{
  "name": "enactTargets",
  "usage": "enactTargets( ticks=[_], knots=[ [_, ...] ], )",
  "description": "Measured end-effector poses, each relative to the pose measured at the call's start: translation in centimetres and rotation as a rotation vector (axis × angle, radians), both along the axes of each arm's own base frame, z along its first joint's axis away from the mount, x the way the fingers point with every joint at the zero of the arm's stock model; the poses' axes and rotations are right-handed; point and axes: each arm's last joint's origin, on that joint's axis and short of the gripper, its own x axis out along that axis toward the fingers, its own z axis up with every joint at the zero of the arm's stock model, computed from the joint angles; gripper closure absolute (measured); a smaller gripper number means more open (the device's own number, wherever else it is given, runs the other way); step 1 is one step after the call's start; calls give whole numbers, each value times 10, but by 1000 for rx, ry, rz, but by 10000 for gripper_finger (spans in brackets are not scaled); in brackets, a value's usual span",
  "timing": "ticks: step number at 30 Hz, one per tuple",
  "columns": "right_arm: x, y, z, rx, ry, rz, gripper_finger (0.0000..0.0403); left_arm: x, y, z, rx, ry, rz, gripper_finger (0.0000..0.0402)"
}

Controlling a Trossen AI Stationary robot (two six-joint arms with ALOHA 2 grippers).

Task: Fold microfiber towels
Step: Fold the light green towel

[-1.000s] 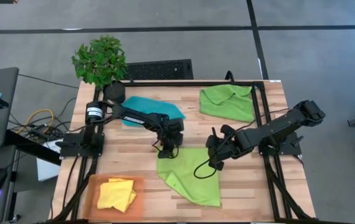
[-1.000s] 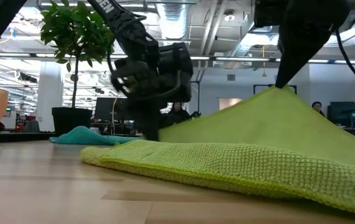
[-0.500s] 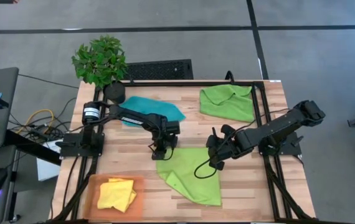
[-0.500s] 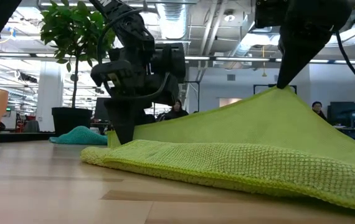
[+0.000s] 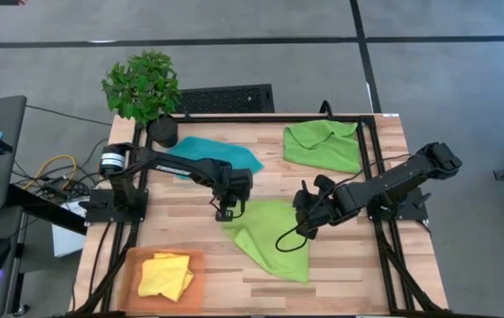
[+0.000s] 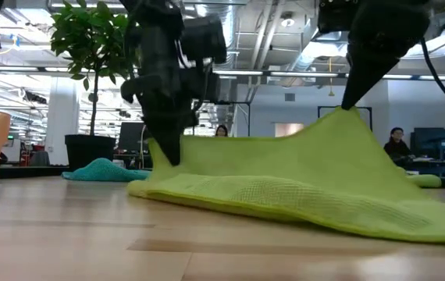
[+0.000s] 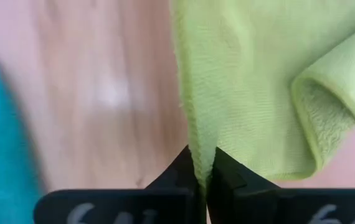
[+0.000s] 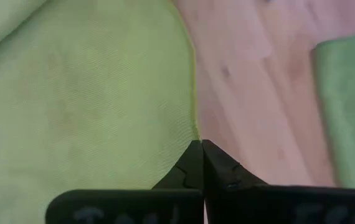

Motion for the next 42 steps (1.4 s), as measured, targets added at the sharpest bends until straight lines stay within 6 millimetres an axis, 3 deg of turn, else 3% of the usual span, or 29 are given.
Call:
enactTargets(
  ticks=[10,20,26,32,42],
  knots=[
    [-6,-30,6,-178,12,-160,392,-14,-1,55,226,-185,194,401],
    [-6,-49,46,-267,-42,-241,392,-30,-3,103,315,-398,237,401],
    [-4,-52,68,-333,-121,-251,392,-37,-2,119,400,-458,232,401],
    [-7,-50,72,-355,-129,-245,392,-39,-3,131,446,-530,214,401],
    [-11,-34,75,-474,-190,-202,392,-45,-22,140,552,-563,155,401]
  ],
)
